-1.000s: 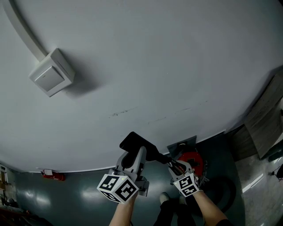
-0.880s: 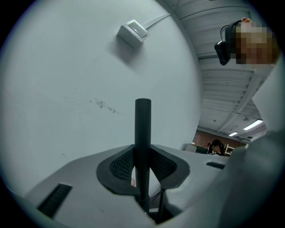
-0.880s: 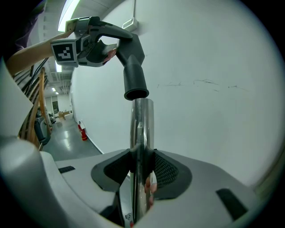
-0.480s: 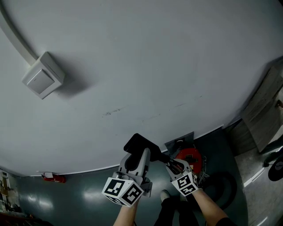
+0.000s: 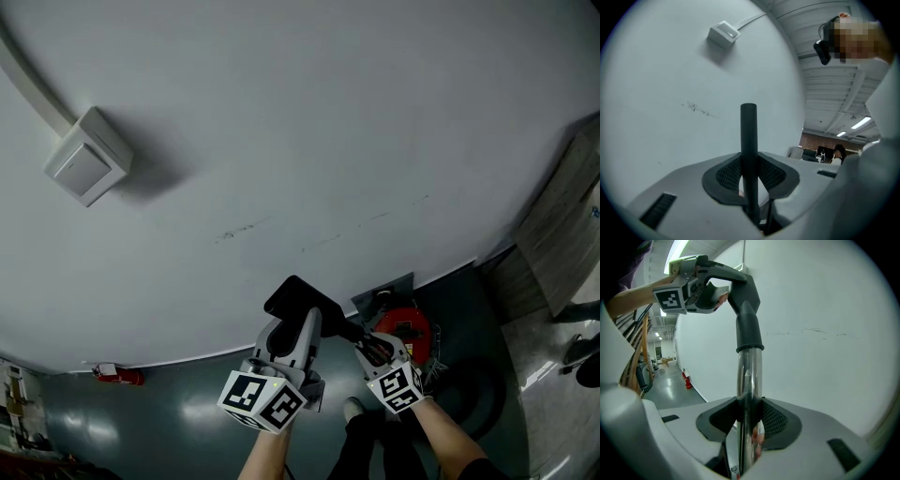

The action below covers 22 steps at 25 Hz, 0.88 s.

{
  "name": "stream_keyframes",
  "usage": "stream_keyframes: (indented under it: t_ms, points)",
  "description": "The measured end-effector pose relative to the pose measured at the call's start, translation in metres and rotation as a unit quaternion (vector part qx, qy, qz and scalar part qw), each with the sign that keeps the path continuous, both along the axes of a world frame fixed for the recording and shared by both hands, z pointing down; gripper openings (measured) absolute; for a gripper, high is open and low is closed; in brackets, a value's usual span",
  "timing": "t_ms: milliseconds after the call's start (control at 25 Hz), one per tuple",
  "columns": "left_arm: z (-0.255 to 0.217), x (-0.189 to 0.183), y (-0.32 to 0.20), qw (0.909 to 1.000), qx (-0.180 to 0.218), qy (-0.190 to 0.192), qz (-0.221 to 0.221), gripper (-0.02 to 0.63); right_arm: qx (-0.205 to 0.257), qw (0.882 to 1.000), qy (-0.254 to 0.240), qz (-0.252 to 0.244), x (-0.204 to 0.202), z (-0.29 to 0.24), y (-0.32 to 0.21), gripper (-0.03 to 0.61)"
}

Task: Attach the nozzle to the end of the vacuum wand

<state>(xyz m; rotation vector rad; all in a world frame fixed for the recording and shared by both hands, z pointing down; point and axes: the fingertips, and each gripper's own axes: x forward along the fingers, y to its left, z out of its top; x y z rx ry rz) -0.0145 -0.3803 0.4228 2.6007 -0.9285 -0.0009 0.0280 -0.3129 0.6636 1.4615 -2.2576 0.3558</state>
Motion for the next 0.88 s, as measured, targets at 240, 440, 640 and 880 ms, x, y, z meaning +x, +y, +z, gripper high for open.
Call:
stream_keyframes:
  t_ms: [240,440,640,880]
  points:
    - [0.015,-0.016,-0.023,0.9964,-0.070,0.047,0.000,0.087,0.003,1.000,0.004,-0.002,-0.001,-0.001,0.005,0.156]
    - [0.008,-0.003,-0.017,0.9977,-0.057,0.029,0.021,0.086,0.001,1.000,0.010,-0.006,-0.003,0.000,0.005,0.156]
    - [0.007,0.012,-0.014,0.9983,-0.036,0.006,0.046,0.087,0.002,1.000,0.013,-0.023,-0.016,0.002,0.012,0.156]
    - [0.011,0.001,-0.008,0.9984,-0.042,0.019,0.033,0.086,-0.003,1.000,0.007,-0.003,-0.015,0.005,0.013,0.156]
